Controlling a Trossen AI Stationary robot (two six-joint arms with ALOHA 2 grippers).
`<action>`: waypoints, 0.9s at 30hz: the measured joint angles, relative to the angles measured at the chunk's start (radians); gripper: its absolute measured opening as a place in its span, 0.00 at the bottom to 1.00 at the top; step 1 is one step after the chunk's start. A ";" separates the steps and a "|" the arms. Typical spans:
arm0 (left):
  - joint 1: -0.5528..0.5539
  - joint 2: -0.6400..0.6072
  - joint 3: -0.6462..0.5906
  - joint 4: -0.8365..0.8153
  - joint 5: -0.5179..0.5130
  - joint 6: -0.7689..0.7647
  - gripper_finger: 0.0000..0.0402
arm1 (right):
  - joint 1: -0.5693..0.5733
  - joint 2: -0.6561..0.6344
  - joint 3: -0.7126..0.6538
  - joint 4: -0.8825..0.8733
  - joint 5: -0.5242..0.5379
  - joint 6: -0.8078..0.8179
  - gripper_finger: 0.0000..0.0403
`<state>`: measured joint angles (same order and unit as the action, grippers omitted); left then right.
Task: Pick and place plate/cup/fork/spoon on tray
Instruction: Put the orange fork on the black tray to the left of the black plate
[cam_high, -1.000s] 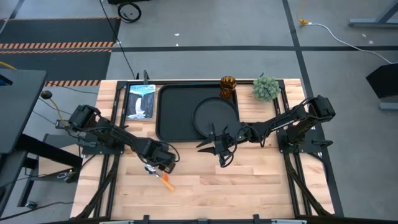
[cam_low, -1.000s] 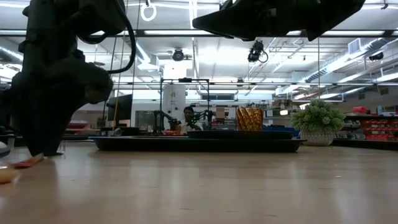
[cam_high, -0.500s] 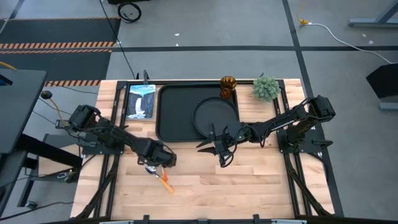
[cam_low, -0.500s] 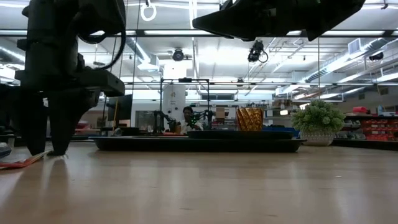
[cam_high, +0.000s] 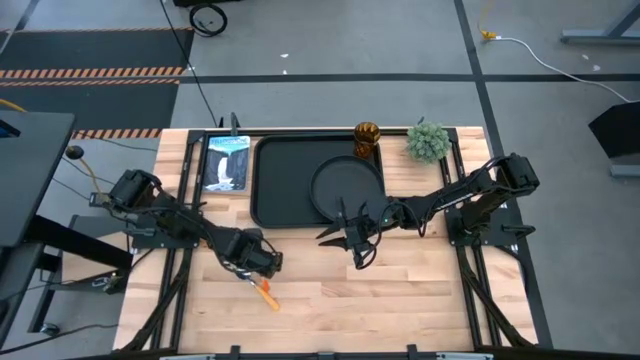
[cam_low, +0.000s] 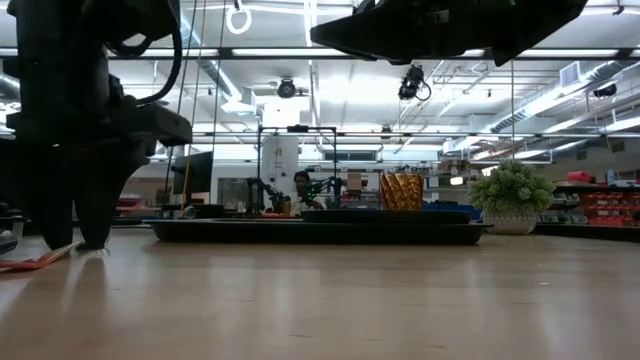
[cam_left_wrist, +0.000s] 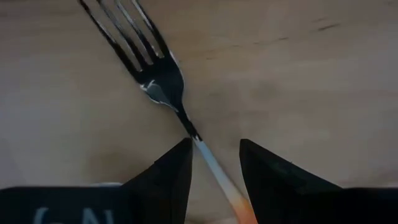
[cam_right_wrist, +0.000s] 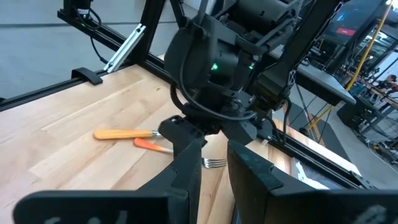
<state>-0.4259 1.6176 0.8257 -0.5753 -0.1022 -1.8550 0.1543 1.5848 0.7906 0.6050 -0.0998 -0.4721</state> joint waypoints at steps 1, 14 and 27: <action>0.000 0.000 0.000 0.001 -0.006 0.000 0.35 | 0.000 0.000 0.000 -0.001 0.000 0.001 0.21; -0.010 0.002 0.099 -0.202 -0.057 -0.098 0.35 | 0.000 0.000 0.000 0.001 0.000 0.001 0.21; -0.016 0.066 0.146 -0.232 -0.072 -0.177 0.35 | 0.001 0.000 0.000 0.003 0.000 0.002 0.21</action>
<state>-0.4424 1.6840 0.9714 -0.8078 -0.1744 -2.0319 0.1551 1.5848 0.7906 0.6079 -0.0998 -0.4702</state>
